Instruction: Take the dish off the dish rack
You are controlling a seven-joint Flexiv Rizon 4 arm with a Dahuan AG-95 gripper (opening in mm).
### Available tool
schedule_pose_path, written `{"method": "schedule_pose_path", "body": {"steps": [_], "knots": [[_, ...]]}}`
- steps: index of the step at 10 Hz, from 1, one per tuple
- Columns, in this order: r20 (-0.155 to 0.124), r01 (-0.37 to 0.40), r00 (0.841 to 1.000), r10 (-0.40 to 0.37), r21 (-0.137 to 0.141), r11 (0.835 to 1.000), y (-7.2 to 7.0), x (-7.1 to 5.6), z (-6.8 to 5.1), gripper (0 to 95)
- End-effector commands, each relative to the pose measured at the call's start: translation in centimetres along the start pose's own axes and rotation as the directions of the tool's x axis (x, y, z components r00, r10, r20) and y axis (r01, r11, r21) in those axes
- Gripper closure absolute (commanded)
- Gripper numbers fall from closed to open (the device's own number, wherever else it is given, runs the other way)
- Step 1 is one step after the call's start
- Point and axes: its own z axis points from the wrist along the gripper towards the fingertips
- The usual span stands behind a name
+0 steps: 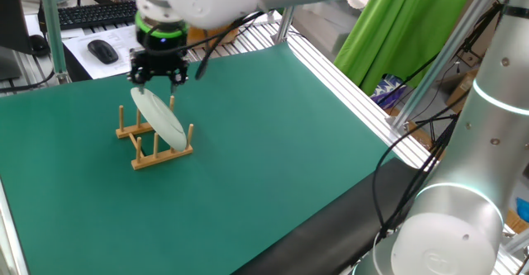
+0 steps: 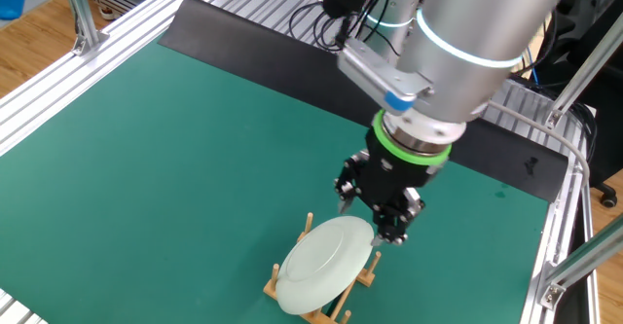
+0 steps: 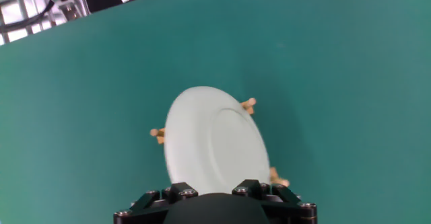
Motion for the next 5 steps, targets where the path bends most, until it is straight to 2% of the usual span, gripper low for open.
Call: {"method": "schedule_pose_path", "body": {"steps": [1, 4, 5], "knots": [[0.006, 0.001, 1.0, -0.002, 0.02, 1.0, 0.7, 0.1, 0.4, 38.0], [0.019, -0.003, 1.0, 0.003, 0.022, 1.0, 1.2, -0.2, 1.2, 38.0], [0.023, -0.003, 1.0, 0.003, 0.024, 1.0, 1.4, -0.7, 1.7, 38.0]]}}
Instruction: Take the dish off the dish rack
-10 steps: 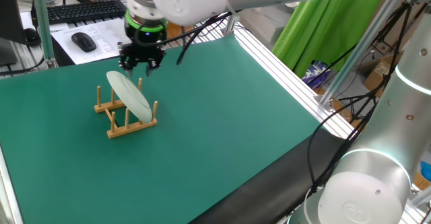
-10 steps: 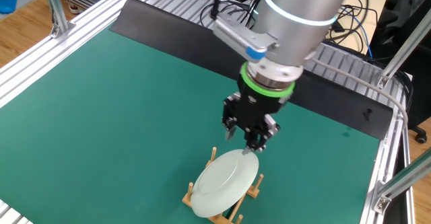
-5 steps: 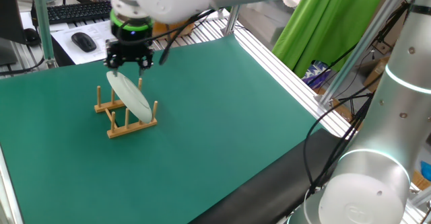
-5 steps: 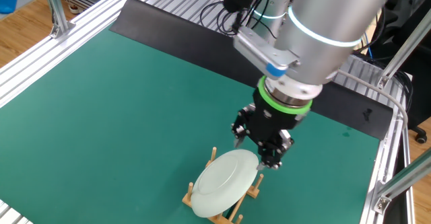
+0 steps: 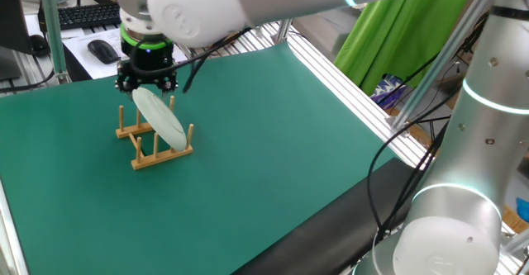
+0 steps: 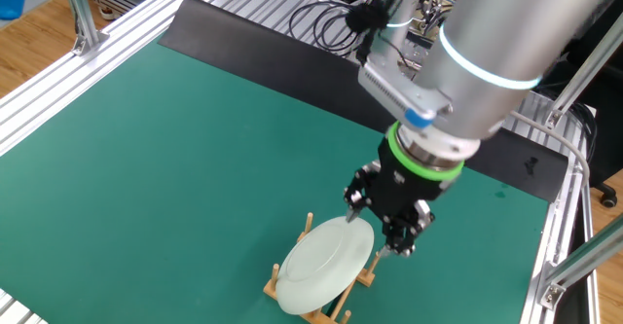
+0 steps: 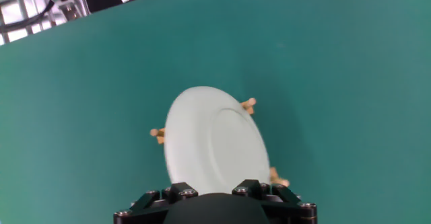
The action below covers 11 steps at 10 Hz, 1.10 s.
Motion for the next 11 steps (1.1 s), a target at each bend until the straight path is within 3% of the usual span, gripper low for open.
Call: {"method": "schedule_pose_path", "body": {"steps": [1, 2, 3, 5, 8, 11], "knots": [[0.012, 0.001, 1.0, -0.001, 0.004, 1.0, 0.1, -0.4, 0.5, 38.0], [0.022, 0.001, 1.0, -0.001, 0.01, 1.0, 0.2, -0.6, 0.8, 38.0], [0.028, 0.0, 1.0, 0.0, 0.014, 1.0, 0.5, -0.5, 0.9, 19.0], [0.031, 0.0, 1.0, 0.0, 0.015, 1.0, 0.6, -0.7, 1.4, 19.0], [0.06, 0.006, 0.998, -0.008, 0.027, 1.0, 0.8, -0.7, 2.6, 19.0], [0.062, 0.033, 0.997, -0.036, 0.043, 0.999, 0.8, -1.0, 2.5, 19.0]]}}
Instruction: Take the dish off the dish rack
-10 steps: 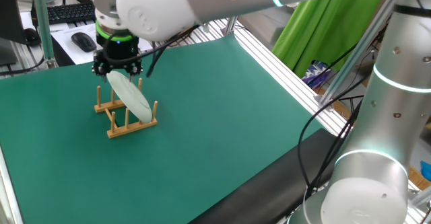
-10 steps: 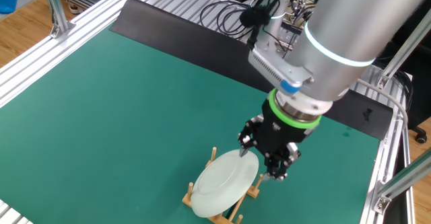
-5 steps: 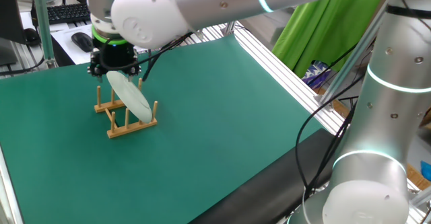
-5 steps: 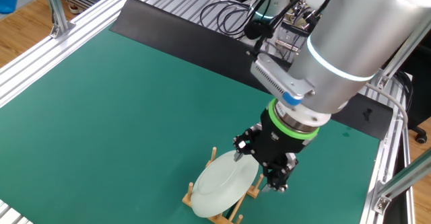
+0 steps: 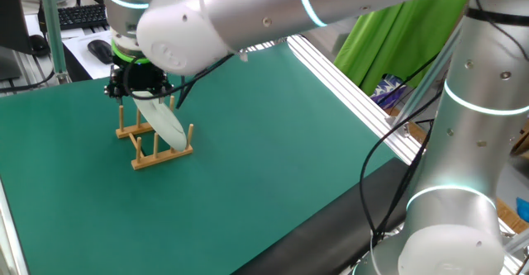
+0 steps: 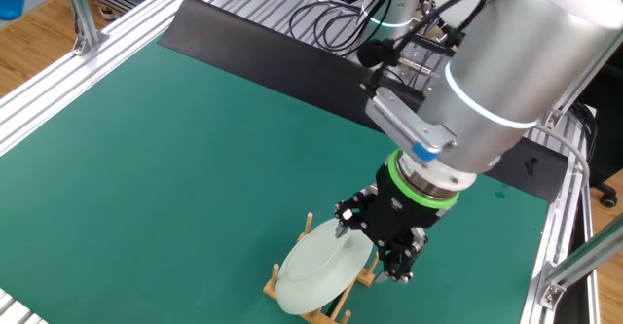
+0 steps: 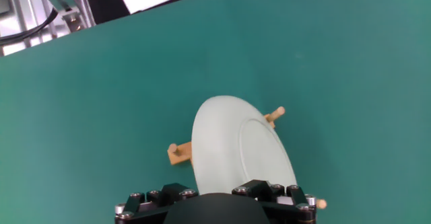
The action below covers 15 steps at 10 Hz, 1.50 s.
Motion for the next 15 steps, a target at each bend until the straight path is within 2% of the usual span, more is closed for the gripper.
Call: {"method": "schedule_pose_path", "body": {"steps": [1, 4, 5, 6, 8, 9, 11, 15], "knots": [[0.0, 0.021, 1.0, -0.021, 0.015, 1.0, 0.0, -0.3, -0.1, 19.0], [0.004, 0.051, 0.999, -0.051, 0.031, 0.998, -0.1, -0.4, -0.1, 19.0], [0.006, 0.065, 0.998, -0.066, 0.045, 0.997, -0.1, -0.5, 0.0, 19.0], [0.012, 0.087, 0.996, -0.088, 0.078, 0.993, -0.3, -0.6, 0.2, 19.0], [0.018, 0.105, 0.994, -0.108, 0.11, 0.988, -0.5, -0.7, 0.4, 19.0], [0.019, 0.111, 0.993, -0.114, 0.117, 0.987, -0.6, -0.8, 0.6, 19.0], [0.021, 0.121, 0.992, -0.124, 0.112, 0.986, -1.5, -1.2, 1.6, 19.0], [0.022, 0.137, 0.99, -0.141, 0.115, 0.984, -1.9, -1.7, 1.8, 19.0]]}}
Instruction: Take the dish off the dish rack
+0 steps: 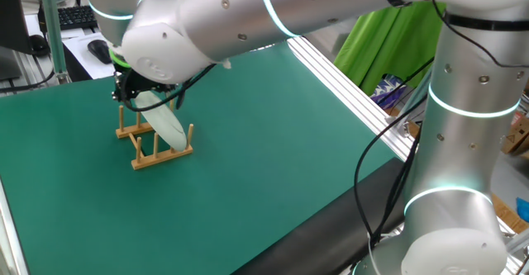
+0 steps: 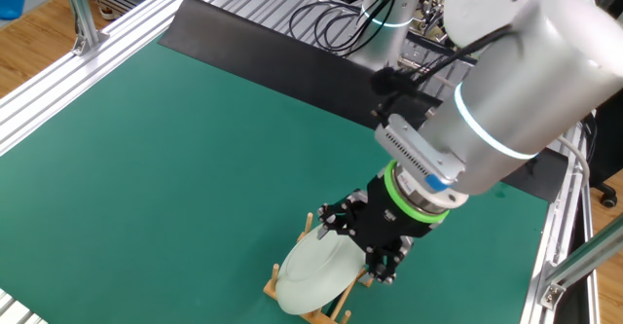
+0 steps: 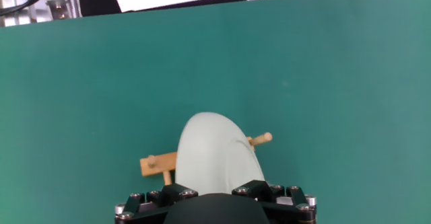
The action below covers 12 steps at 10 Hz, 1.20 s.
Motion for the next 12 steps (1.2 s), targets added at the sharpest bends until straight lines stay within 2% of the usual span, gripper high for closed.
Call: {"method": "schedule_pose_path", "body": {"steps": [1, 5, 7, 9, 10, 11, 12], "knots": [[-0.004, 0.005, 1.0, -0.005, -0.004, 1.0, 0.0, -0.5, 0.1, 19.0], [0.005, 0.057, 0.998, -0.057, -0.01, 0.998, -2.2, -2.0, 1.3, 19.0], [-0.002, 0.069, 0.998, -0.069, -0.02, 0.997, -3.0, -2.5, 1.0, 19.0], [-0.016, 0.093, 0.995, -0.094, -0.043, 0.995, -4.7, -3.3, 0.3, 19.0], [-0.017, 0.096, 0.995, -0.097, -0.049, 0.994, -5.1, -3.4, 0.2, 19.0], [-0.016, 0.097, 0.995, -0.097, -0.052, 0.994, -5.3, -3.5, 0.2, 38.0], [-0.015, 0.095, 0.995, -0.096, -0.065, 0.993, -5.4, -3.5, 0.2, 38.0]]}}
